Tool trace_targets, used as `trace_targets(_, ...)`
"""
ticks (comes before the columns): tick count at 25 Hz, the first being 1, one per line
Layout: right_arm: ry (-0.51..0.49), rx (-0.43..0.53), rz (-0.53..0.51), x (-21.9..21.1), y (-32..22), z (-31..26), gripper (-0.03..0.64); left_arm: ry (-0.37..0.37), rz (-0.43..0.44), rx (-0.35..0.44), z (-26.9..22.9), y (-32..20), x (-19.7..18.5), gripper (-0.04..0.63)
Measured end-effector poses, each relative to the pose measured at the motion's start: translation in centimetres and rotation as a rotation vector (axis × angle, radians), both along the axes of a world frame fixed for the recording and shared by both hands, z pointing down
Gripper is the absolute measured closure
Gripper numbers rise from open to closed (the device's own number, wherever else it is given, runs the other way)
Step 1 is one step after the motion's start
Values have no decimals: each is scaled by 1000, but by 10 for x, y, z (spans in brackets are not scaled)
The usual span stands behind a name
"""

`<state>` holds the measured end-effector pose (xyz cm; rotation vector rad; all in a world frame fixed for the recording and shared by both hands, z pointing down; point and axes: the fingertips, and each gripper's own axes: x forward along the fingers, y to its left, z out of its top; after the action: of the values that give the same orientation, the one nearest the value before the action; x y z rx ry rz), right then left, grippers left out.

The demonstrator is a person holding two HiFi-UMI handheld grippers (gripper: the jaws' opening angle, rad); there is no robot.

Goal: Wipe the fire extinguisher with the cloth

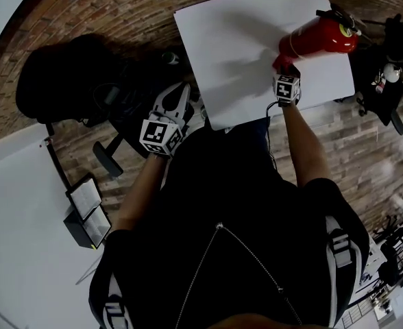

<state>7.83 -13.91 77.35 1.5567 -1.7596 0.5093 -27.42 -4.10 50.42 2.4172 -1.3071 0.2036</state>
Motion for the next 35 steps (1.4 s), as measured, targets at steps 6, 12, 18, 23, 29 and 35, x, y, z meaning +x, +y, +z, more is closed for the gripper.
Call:
trace_targets(6, 6, 101, 10, -4, 10, -58, 509, 44, 67, 40, -9, -9, 13, 578)
trace_targets(12, 10, 216, 14, -10, 22, -126, 509, 71, 121, 51, -12, -11, 23, 578)
trace_targets(18, 40, 373, 14, -18, 22, -205, 509, 100, 163, 68, -16, -17, 32, 578)
trace_targets(23, 73, 488, 22, -25, 16, -270, 509, 114, 195, 78, -20, -15, 40, 578)
trace_targets(29, 177, 573, 0, -30, -5, -318, 509, 126, 204, 76, -20, -14, 38, 578)
trace_targets(35, 240, 569, 52, -20, -25, -334, 509, 125, 186, 77, -19, -12, 30, 578)
